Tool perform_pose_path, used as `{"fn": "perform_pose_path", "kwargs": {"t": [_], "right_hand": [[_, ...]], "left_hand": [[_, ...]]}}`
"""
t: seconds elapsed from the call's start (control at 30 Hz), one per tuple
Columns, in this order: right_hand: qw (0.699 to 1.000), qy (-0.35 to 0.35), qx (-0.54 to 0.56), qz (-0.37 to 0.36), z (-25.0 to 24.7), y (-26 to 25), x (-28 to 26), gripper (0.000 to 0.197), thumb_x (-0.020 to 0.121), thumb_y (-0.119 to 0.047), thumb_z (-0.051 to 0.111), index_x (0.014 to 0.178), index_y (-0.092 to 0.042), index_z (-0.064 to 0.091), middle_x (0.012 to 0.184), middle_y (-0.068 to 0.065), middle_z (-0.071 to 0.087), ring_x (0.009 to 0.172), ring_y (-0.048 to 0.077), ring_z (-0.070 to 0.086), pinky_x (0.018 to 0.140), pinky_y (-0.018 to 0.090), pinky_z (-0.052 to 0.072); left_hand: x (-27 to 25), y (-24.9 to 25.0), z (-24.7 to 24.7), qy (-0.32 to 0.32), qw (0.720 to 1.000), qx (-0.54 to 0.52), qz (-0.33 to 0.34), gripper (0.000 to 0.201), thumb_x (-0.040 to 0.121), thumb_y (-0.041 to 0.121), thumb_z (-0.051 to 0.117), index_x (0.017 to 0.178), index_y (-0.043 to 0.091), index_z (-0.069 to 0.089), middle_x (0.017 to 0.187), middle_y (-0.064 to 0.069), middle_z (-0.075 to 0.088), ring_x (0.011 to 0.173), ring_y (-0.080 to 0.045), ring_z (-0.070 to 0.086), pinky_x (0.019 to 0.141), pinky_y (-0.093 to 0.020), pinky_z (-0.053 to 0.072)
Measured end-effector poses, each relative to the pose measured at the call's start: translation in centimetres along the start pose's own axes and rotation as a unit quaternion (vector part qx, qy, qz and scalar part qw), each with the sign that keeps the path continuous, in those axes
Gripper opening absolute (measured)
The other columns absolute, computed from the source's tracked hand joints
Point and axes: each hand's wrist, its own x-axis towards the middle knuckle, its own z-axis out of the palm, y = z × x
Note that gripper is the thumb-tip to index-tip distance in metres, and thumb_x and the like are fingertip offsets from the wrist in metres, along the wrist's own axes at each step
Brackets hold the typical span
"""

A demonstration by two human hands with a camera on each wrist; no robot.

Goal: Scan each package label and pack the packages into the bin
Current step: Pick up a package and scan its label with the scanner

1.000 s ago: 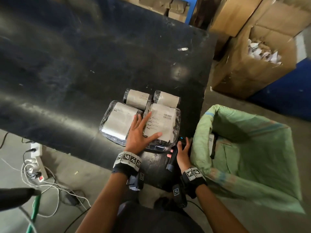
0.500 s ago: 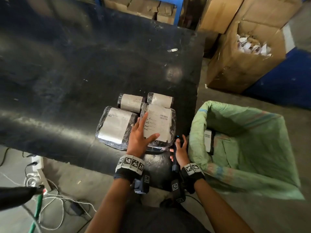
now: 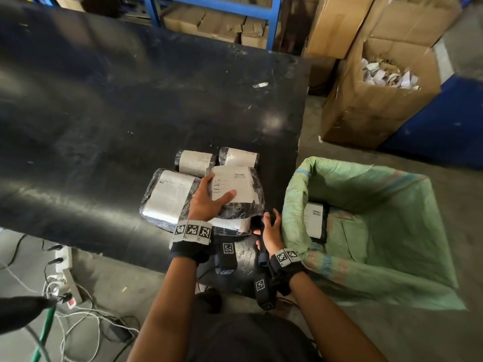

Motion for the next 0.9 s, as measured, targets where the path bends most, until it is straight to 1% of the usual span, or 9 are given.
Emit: {"fn": "perform_pose_path", "kwargs": {"t": [0.1,0.17,0.37,0.43,0.5,0.57,0.63,0.77,0.9], "right_hand": [[1.000,0.008,0.006,0.006,-0.1,-0.5,0.0,0.052,0.103,-0.035,0.037,0.151,-0.025,0.021,0.149,0.012,0.042,0.110,0.035,0.065,0.048,0.036,0.051],[1.000,0.006,0.012,-0.005,-0.2,-0.4,0.1,0.052,0.103,-0.037,0.038,0.151,-0.027,0.022,0.148,0.010,0.044,0.098,0.031,0.068,0.037,0.027,0.045],[0.996,0.018,-0.009,-0.087,-0.1,-3.0,-1.3,0.047,0.103,-0.044,0.033,0.148,-0.031,0.028,0.135,0.007,0.053,0.069,0.013,0.062,0.036,0.021,0.040],[0.992,0.026,-0.010,-0.122,-0.1,-4.5,-2.4,0.045,0.103,-0.045,0.031,0.146,-0.033,0.030,0.125,0.012,0.059,0.063,0.012,0.062,0.034,0.021,0.039],[0.987,0.042,-0.016,-0.157,-0.2,-6.5,-3.7,0.042,0.103,-0.044,0.031,0.143,-0.035,0.032,0.117,0.007,0.060,0.066,0.011,0.063,0.035,0.022,0.040],[0.983,0.036,0.002,-0.181,-0.4,-8.8,-5.2,0.040,0.102,-0.045,0.030,0.141,-0.038,0.035,0.116,0.007,0.062,0.069,0.013,0.063,0.039,0.024,0.041],[0.978,0.006,0.032,-0.206,-0.5,-11.1,-6.9,0.038,0.102,-0.046,0.030,0.139,-0.041,0.037,0.117,0.009,0.063,0.073,0.017,0.063,0.041,0.026,0.041],[0.962,-0.068,0.055,-0.259,-0.6,-15.5,-10.6,0.036,0.104,-0.040,0.028,0.138,-0.038,0.038,0.103,0.010,0.066,0.068,0.015,0.061,0.040,0.026,0.040],[0.952,-0.129,0.054,-0.271,-0.2,-18.0,-12.9,0.034,0.104,-0.042,0.029,0.135,-0.038,0.042,0.100,0.010,0.066,0.068,0.013,0.060,0.044,0.028,0.039]], "left_hand": [[-1.1,-1.3,0.7,0.029,0.996,-0.078,0.019,0.067,0.087,0.037,0.074,0.145,0.034,0.039,0.138,0.002,0.057,0.123,-0.024,0.061,0.096,-0.051,0.057],[-1.8,-1.7,1.0,0.038,0.991,-0.122,0.039,0.057,0.095,0.023,0.065,0.147,0.027,0.040,0.138,0.003,0.057,0.125,-0.021,0.060,0.093,-0.049,0.058],[-2.6,-2.1,-0.1,0.111,0.971,-0.168,0.131,0.057,0.099,0.010,0.059,0.152,0.018,0.038,0.152,0.006,0.044,0.127,-0.001,0.054,0.086,-0.011,0.052],[-2.6,-1.4,-0.6,0.137,0.967,-0.156,0.149,0.058,0.100,0.012,0.059,0.153,0.019,0.037,0.142,0.020,0.047,0.117,0.013,0.055,0.084,-0.010,0.053],[-2.6,-1.0,-1.2,0.177,0.960,-0.132,0.172,0.059,0.100,0.022,0.061,0.153,0.027,0.036,0.135,0.029,0.050,0.118,0.007,0.057,0.091,-0.023,0.057],[-2.4,-0.6,-1.7,0.201,0.953,-0.115,0.193,0.060,0.098,0.034,0.060,0.152,0.040,0.034,0.141,0.020,0.053,0.121,-0.013,0.056,0.099,-0.043,0.053],[-2.4,-0.3,-1.8,0.221,0.949,-0.094,0.207,0.061,0.099,0.032,0.059,0.153,0.040,0.033,0.136,0.010,0.054,0.113,-0.021,0.052,0.098,-0.040,0.048],[-2.7,0.7,-1.5,0.258,0.941,-0.073,0.208,0.063,0.099,0.029,0.058,0.155,0.038,0.030,0.114,-0.005,0.053,0.097,-0.014,0.044,0.092,-0.030,0.041],[-2.4,1.5,-1.0,0.269,0.933,-0.059,0.233,0.064,0.098,0.027,0.060,0.156,0.029,0.032,0.112,-0.019,0.054,0.086,-0.001,0.035,0.085,-0.015,0.035]]}}
